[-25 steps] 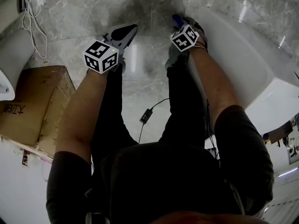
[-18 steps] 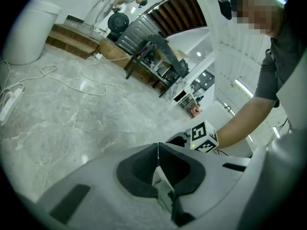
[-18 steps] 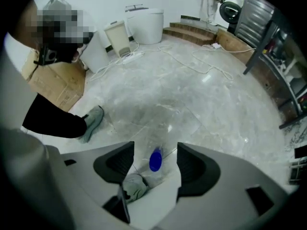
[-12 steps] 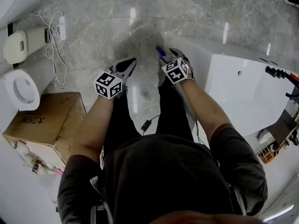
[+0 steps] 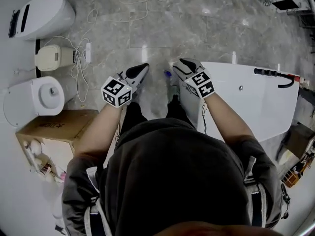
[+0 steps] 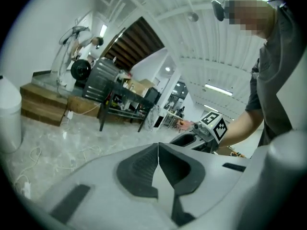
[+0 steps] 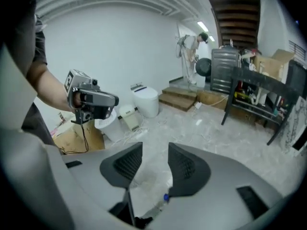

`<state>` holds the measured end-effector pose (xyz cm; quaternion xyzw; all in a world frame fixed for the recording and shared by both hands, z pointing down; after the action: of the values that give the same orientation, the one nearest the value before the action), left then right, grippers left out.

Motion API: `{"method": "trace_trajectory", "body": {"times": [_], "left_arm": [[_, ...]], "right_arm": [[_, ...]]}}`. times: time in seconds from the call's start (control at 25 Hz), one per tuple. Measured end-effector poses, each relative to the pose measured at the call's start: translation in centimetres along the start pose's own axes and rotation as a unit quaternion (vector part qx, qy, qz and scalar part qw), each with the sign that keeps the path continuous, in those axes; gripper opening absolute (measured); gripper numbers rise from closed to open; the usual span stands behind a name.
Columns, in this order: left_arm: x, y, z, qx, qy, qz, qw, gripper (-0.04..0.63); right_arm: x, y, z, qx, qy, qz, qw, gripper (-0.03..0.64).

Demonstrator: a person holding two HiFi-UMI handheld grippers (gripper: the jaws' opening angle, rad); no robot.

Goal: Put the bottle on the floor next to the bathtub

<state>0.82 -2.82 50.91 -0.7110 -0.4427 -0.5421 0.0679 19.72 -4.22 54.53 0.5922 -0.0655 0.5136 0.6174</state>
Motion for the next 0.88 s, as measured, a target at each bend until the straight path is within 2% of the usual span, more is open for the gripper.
{"method": "trace_trajectory", "body": {"times": [0.2,0.32,0.48,0.68,0.88], "left_arm": [[-8.5,-5.3,4.1,0.001,0.040,0.057,0.9976,0.008],[-11.1,-7.7,6.2,0.001,0.048,0.080,0.9957,0.008],[-14.0,-9.6,8.5,0.003,0.075,0.101,0.9920,0.008],[-16.1,-10.9,10.7,0.007,0.122,0.120,0.9853,0.008],[-16.5,-11.0,11.8,0.012,0.123,0.127,0.9842,0.008]], "right_arm": [[-8.1,-8.5,-4.1,-0.031,-0.052,0.103,0.993,0.104],[-10.7,-12.2,-6.2,-0.043,-0.067,0.147,0.986,0.067],[-12.9,-15.9,-7.6,-0.034,-0.080,0.199,0.976,0.015],[-13.8,-18.1,-8.0,-0.039,-0.076,0.230,0.969,-0.008],[-13.6,-18.7,-7.9,-0.051,-0.057,0.237,0.969,-0.008]]}}
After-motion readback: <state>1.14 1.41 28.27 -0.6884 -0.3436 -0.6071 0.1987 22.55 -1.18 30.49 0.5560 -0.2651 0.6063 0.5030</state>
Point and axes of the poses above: the fingertips, and each gripper's own axes: y forward along the fingers, z to its right, x out of its underside, the point moved 5 cm from there along -y, backward along the fingers, and after that the axes turned 10 degrees about -x, right-handed, at the moved point
